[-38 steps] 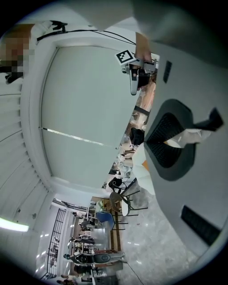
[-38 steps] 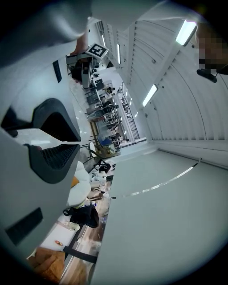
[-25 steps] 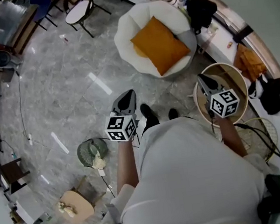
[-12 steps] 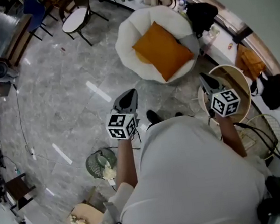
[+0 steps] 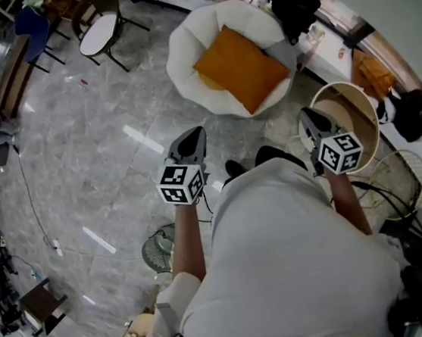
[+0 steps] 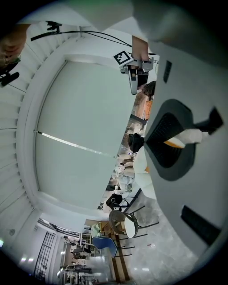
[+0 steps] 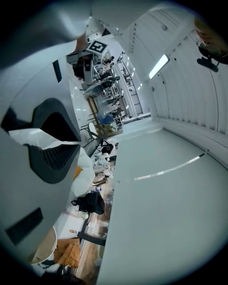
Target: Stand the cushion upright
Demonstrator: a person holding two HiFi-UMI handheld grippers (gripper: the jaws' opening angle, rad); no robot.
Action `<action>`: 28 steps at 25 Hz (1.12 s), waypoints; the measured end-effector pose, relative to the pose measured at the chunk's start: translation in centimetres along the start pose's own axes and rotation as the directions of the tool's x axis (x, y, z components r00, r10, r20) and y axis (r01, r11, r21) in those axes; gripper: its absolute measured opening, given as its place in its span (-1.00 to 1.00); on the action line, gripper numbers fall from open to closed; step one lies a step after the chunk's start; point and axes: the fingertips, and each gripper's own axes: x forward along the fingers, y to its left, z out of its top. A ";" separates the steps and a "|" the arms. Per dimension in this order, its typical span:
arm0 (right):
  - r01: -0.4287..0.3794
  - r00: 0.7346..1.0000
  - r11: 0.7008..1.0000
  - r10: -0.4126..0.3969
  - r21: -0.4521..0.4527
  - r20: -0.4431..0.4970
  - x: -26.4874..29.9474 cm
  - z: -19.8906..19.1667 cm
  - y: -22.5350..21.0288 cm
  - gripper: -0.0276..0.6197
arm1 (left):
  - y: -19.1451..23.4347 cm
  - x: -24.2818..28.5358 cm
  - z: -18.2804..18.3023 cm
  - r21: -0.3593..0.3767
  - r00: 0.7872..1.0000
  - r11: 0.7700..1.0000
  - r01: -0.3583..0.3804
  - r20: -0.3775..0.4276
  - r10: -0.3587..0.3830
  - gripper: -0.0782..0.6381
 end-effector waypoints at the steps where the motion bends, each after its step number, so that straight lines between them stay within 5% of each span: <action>1: 0.007 1.000 1.000 -0.007 0.007 -0.002 0.1 -0.2 0.0 -0.78 | 0.2 0.2 0.0 0.001 1.000 1.000 0.005 -0.003 -0.005 -0.78; 19: -0.066 0.998 0.998 0.066 -0.010 -0.021 9.3 4.7 -3.3 -0.78 | 3.3 6.8 3.1 -0.029 0.999 0.999 -0.028 -0.042 0.027 -0.78; 28: -0.106 0.993 0.994 0.106 -0.001 -0.050 13.9 7.4 -8.9 -0.78 | 3.7 13.3 5.8 -0.035 0.996 0.998 -0.045 -0.073 0.042 -0.78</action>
